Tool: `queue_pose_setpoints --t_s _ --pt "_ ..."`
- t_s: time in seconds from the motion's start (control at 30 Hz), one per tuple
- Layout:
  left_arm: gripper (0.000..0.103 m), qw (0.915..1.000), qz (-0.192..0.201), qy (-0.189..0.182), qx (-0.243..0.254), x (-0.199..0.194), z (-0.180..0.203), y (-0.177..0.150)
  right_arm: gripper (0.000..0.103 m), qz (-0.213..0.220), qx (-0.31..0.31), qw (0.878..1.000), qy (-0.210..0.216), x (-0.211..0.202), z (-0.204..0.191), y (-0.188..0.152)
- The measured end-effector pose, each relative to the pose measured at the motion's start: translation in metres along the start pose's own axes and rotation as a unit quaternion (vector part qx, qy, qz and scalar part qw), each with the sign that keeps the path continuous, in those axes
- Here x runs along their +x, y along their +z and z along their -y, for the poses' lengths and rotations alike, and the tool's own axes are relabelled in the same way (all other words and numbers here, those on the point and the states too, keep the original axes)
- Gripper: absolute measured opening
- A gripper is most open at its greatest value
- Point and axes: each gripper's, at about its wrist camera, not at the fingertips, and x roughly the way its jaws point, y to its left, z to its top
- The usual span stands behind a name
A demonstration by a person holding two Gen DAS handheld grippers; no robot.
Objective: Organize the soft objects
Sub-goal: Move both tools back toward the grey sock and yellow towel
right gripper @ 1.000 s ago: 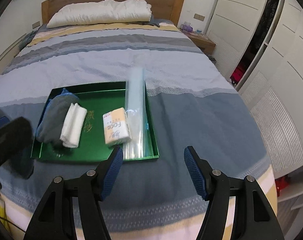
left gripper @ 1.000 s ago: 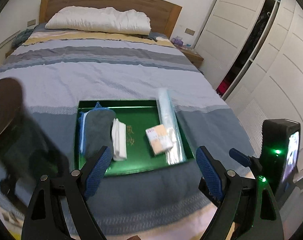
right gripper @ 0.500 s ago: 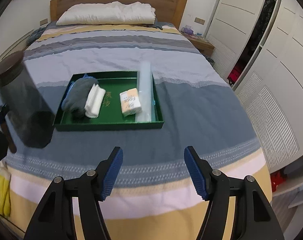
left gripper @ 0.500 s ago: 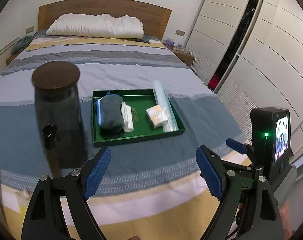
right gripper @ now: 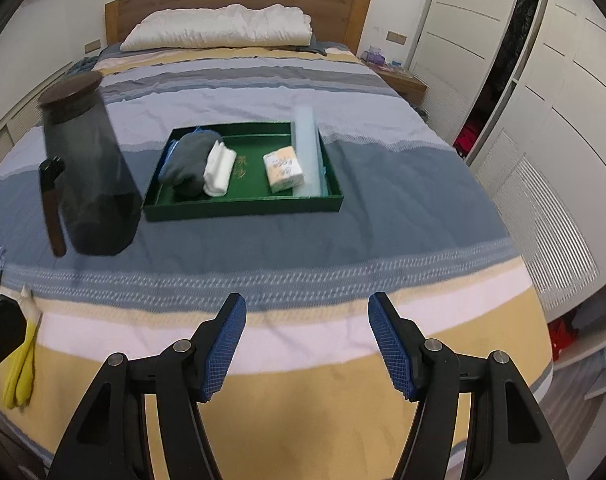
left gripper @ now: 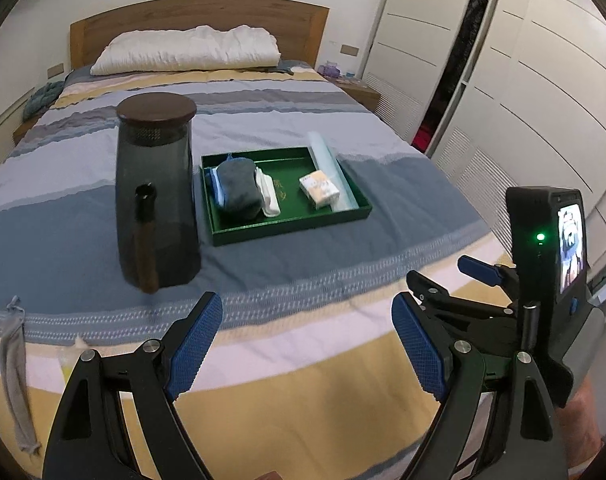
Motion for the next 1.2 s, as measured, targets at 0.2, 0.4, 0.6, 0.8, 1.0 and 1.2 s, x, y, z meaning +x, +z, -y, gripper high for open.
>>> queue_pose_setpoints --t_s 0.2,0.4,0.6,0.8,1.0,1.2 --pt "0.083 0.9999 -0.009 0.008 0.011 -0.017 -0.007 -0.022 0.064 -0.007 0.002 1.000 0.011 -0.022 -0.018 -0.029" --pt "0.083 0.9996 -0.003 0.016 0.024 -0.044 -0.018 -0.041 0.064 -0.008 0.007 1.000 0.027 -0.046 -0.042 -0.054" --pt "0.083 0.9993 0.011 0.022 0.029 -0.073 -0.034 -0.054 0.065 -0.005 0.000 0.999 0.045 -0.070 -0.075 -0.074" --pt "0.083 0.9990 0.022 0.035 0.018 -0.091 -0.063 -0.063 0.066 -0.006 -0.006 0.998 0.064 -0.085 -0.112 -0.088" --pt "0.083 0.9978 0.026 0.060 0.000 -0.102 -0.105 -0.073 0.067 -0.007 -0.013 0.996 0.091 -0.093 -0.155 -0.092" --pt "0.083 0.9935 0.010 0.106 -0.041 -0.103 -0.189 -0.095 0.069 -0.016 -0.008 0.992 0.122 -0.082 -0.212 -0.096"
